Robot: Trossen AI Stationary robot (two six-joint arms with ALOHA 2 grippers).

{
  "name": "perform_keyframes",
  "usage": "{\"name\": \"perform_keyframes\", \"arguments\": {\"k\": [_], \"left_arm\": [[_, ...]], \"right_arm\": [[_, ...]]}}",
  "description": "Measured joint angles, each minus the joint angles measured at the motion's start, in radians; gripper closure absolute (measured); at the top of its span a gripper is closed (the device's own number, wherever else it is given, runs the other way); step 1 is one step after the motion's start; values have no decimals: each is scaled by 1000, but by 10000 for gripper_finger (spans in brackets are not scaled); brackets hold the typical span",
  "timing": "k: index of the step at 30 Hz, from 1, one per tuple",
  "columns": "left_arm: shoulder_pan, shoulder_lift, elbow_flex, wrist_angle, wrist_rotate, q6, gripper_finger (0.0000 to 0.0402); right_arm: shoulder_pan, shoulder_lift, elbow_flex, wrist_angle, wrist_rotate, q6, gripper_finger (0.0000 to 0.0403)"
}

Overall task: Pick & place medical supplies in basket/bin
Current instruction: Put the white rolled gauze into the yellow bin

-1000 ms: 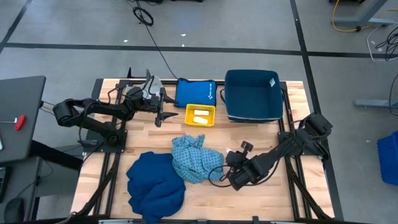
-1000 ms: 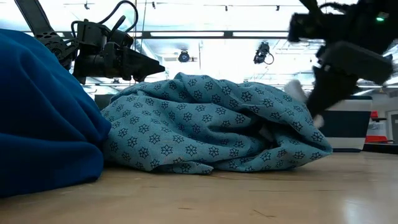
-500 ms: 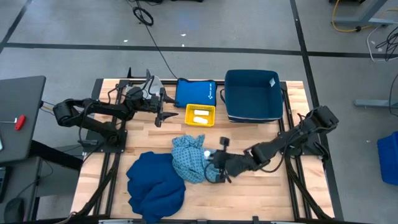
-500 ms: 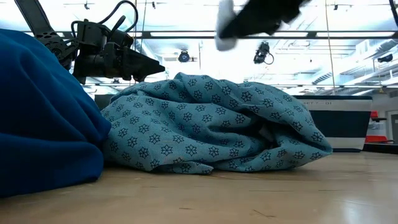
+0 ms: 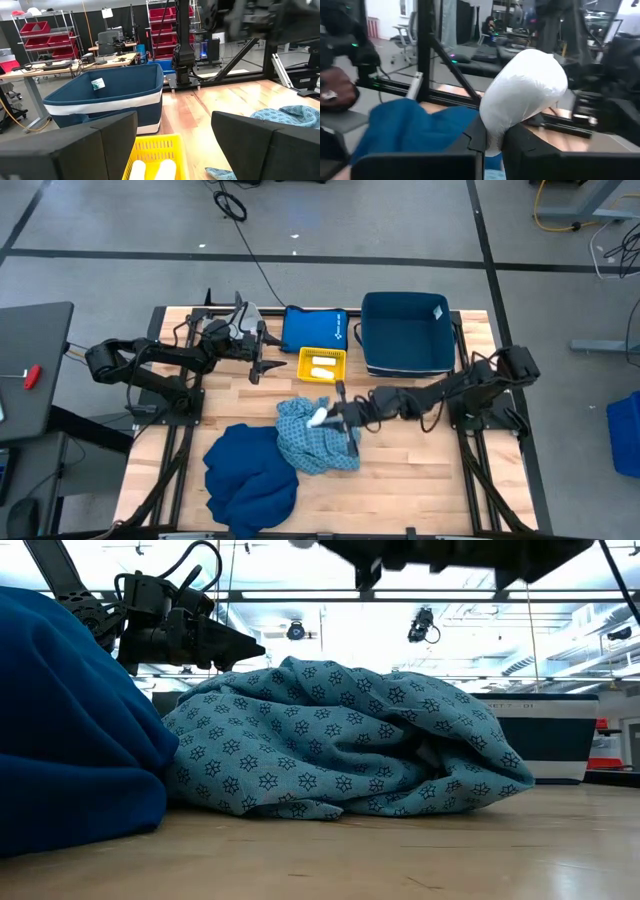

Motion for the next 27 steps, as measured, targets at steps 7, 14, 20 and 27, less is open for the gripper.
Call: {"name": "perform_keyframes", "arguments": {"k": [7,14,20,27], "left_arm": [[0,0,0,0,0,-2,143],[0,0,0,0,0,-2,143],[0,0,0,-1,0,-6,143],[0,0,0,-1,-5,-6,143]], "right_arm": [[-135,0,-17,-12,-106,-4,373],[-269,13,-18,-44,-141,3,373],[-382,61,-18,-72,-111,41,373],[-478,140,-18,-114,-107,93,373]]}}
